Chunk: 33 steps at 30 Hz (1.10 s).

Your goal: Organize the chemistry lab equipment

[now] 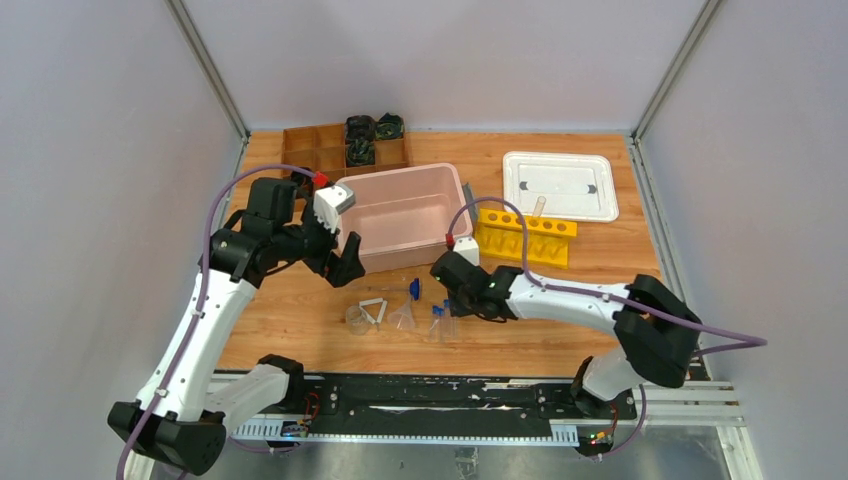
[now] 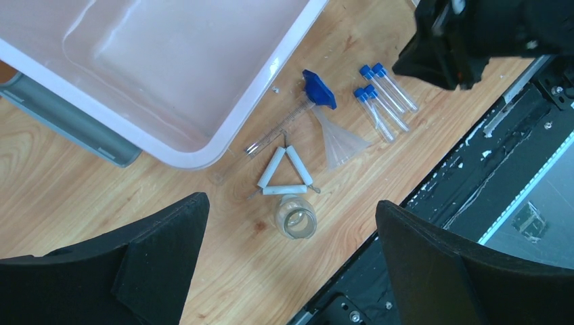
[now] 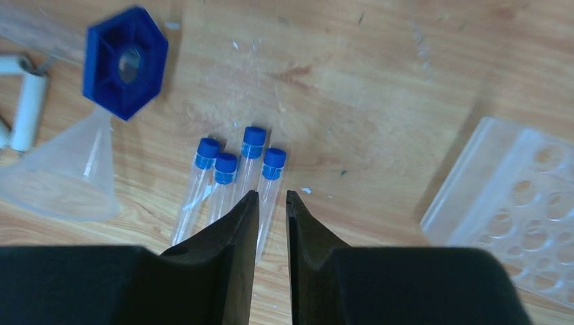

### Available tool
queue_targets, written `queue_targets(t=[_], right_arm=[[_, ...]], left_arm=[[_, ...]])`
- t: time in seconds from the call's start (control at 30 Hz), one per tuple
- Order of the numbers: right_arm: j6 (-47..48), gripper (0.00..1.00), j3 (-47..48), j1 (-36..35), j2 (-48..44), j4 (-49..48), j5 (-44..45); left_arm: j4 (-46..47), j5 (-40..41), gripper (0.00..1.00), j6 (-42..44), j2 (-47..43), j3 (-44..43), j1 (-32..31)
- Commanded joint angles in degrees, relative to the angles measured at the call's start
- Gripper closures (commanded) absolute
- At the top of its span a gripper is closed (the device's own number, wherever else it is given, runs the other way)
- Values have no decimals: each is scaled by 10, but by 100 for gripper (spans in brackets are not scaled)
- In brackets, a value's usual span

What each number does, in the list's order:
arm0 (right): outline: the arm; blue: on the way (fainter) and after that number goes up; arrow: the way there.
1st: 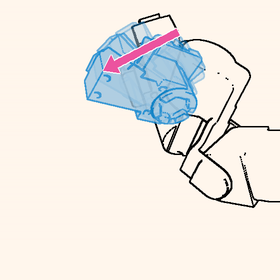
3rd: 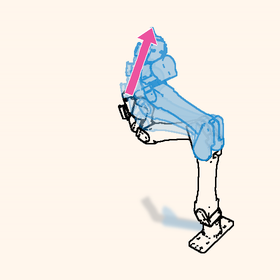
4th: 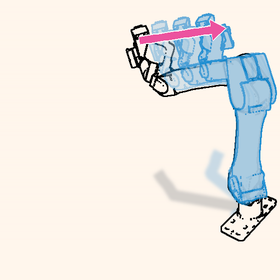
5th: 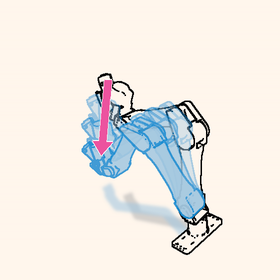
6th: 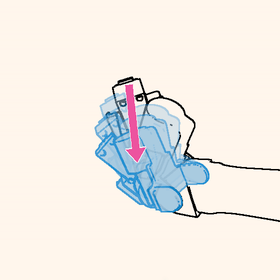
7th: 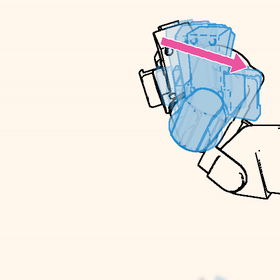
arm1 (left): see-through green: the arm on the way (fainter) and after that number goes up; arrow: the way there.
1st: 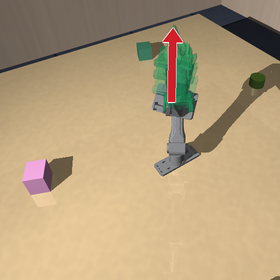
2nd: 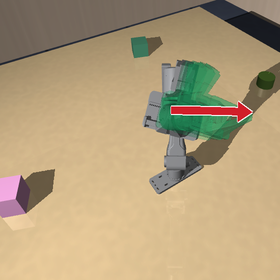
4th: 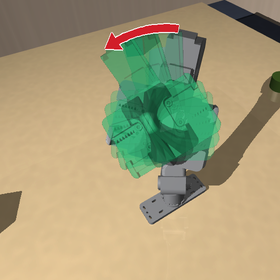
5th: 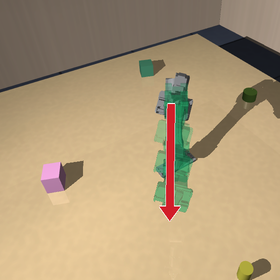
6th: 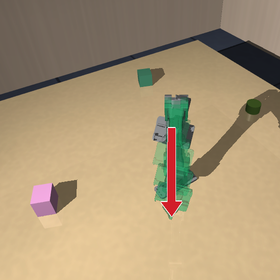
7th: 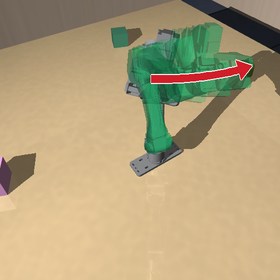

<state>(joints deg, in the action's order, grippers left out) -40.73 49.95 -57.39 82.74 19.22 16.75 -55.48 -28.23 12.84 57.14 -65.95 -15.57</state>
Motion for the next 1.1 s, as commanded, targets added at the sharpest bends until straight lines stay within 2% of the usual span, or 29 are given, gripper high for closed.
queue_targets(t=[0.0, 0.4, 0.53, 0.67, 0.83, 0.97, 1.07], right_arm=[[-29, 75, 13, -21, 39, -9, -1], [-36, 77, 15, -21, 98, -9, 4], [-42, 86, 8, -20, 94, -4, 11], [-44, 100, 9, -17, 49, 17, 29], [-28, 100, 33, -23, -31, 30, 39], [22, 100, 84, -38, -83, 44, 46], [68, 100, 104, -40, -139, -7, 32]], left_arm=[[1, -1, 0, -4, -18, -16, -2], [-1, -1, 0, -1, -24, -16, -2], [-2, 0, 0, 0, -25, -17, -2], [-3, 15, 0, -13, -24, -26, -2], [-5, -1, 0, -30, -29, -42, -2], [-5, -40, 0, -44, -40, -51, -2], [-5, -76, 0, -53, -57, -56, -2]])
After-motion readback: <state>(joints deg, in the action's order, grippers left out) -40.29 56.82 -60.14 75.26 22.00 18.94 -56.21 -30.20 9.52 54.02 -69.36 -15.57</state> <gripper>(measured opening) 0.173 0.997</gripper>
